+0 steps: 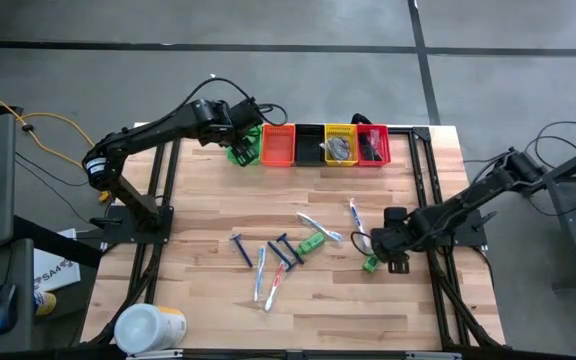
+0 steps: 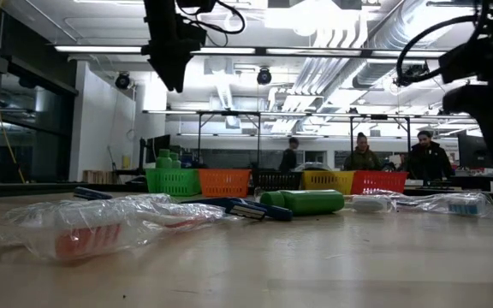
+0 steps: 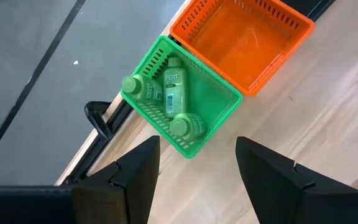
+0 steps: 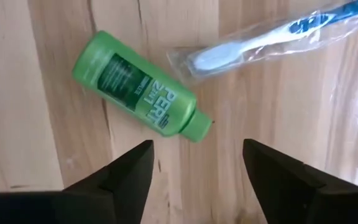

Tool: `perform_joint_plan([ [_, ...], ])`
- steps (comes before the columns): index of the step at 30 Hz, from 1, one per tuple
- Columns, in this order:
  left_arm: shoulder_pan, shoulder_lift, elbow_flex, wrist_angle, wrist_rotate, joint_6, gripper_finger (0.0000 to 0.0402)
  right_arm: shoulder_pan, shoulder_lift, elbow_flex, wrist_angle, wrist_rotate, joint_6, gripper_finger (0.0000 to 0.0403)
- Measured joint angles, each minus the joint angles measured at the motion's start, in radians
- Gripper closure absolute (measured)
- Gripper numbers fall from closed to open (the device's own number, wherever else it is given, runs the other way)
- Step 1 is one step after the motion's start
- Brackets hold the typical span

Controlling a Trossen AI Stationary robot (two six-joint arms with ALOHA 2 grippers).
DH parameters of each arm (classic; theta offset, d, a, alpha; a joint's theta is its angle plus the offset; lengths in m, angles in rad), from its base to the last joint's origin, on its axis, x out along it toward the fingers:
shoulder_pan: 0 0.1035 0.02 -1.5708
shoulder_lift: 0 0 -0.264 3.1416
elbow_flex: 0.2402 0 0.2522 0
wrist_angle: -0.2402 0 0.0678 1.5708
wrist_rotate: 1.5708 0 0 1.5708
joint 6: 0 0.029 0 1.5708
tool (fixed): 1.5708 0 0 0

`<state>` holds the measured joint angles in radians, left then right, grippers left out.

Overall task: Pick & Place Travel size toiletries
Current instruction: Put the green shampoo bottle into the green bin

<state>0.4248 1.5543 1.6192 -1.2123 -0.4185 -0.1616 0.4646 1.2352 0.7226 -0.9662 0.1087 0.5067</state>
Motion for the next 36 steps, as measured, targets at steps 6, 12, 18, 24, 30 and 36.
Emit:
perform_joint_plan([
  [6, 0.0, 0.0, 0.0, -0.026, 0.0, 0.004, 0.0193, -0.041, 0.09, 0.008, 0.005, -0.095, -0.154, 0.016],
  [12, 0.0, 0.0, 0.0, -0.045, 0.0, 0.019, 0.0193, -0.053, 0.192, 0.03, -0.022, -0.103, -0.344, 0.016],
  [18, 0.0, 0.0, 0.0, -0.054, 0.0, 0.019, 0.0193, -0.053, 0.262, 0.1, -0.087, -0.008, -0.56, 0.016],
  [24, 0.0, 0.0, 0.0, -0.069, 0.0, 0.019, 0.0193, -0.052, 0.324, 0.104, -0.058, -0.033, -0.683, 0.016],
  [30, 0.0, 0.0, 0.0, -0.078, 0.0, 0.016, 0.0193, -0.052, 0.387, 0.104, -0.004, -0.022, -0.721, 0.016],
  [36, 0.0, 0.0, 0.0, -0.085, 0.0, 0.015, 0.0193, -0.052, 0.417, 0.105, 0.014, -0.035, -0.721, 0.0162],
])
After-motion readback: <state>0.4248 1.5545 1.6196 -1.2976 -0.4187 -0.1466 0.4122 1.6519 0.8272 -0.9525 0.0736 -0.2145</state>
